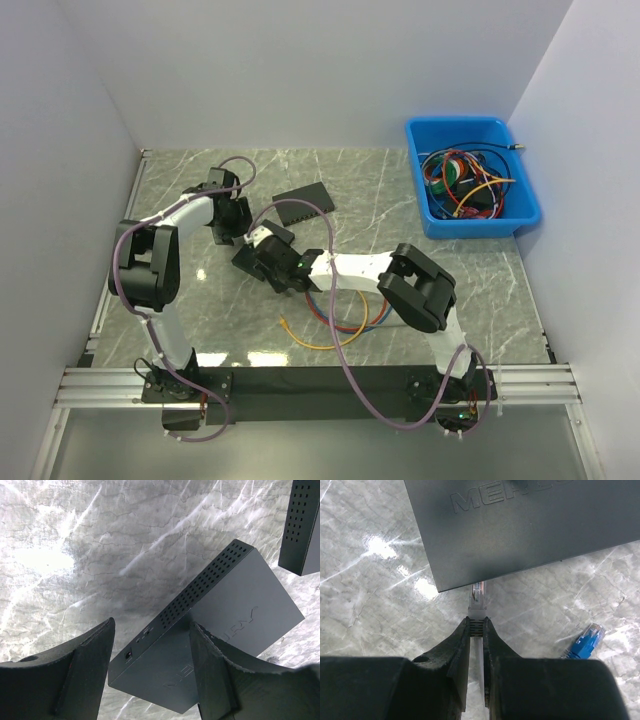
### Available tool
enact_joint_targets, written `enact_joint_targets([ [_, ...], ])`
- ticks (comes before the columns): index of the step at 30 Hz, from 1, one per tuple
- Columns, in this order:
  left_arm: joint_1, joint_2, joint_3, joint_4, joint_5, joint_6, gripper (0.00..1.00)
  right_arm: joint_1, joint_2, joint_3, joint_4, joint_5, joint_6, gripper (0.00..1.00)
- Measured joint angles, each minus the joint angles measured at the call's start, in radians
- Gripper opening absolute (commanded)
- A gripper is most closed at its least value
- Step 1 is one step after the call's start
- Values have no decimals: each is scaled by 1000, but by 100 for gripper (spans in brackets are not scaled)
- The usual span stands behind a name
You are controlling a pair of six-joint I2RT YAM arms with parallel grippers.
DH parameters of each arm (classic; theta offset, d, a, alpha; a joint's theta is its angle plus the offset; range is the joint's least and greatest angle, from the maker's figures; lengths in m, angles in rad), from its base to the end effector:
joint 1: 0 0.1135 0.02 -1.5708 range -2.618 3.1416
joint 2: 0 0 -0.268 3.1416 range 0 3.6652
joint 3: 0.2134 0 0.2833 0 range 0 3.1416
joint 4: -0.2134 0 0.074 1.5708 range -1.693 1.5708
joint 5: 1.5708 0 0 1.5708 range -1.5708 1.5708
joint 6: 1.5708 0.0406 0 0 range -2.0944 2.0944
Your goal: Insert the plug into the switch port
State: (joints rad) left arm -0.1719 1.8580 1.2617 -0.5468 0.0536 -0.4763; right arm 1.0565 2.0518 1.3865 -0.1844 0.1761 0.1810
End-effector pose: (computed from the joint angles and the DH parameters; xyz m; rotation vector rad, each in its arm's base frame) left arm 0.3999 -0.0716 0.1605 -0.3998 2.7121 -0.2593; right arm 0.2394 0.4093 0.1418 -0.9580 2.2380 0.3571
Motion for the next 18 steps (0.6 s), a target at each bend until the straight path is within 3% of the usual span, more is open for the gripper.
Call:
enact_joint_targets([
  [18,-16,5,10,-3,-25,3,66,11,0,2,40,46,-71,0],
])
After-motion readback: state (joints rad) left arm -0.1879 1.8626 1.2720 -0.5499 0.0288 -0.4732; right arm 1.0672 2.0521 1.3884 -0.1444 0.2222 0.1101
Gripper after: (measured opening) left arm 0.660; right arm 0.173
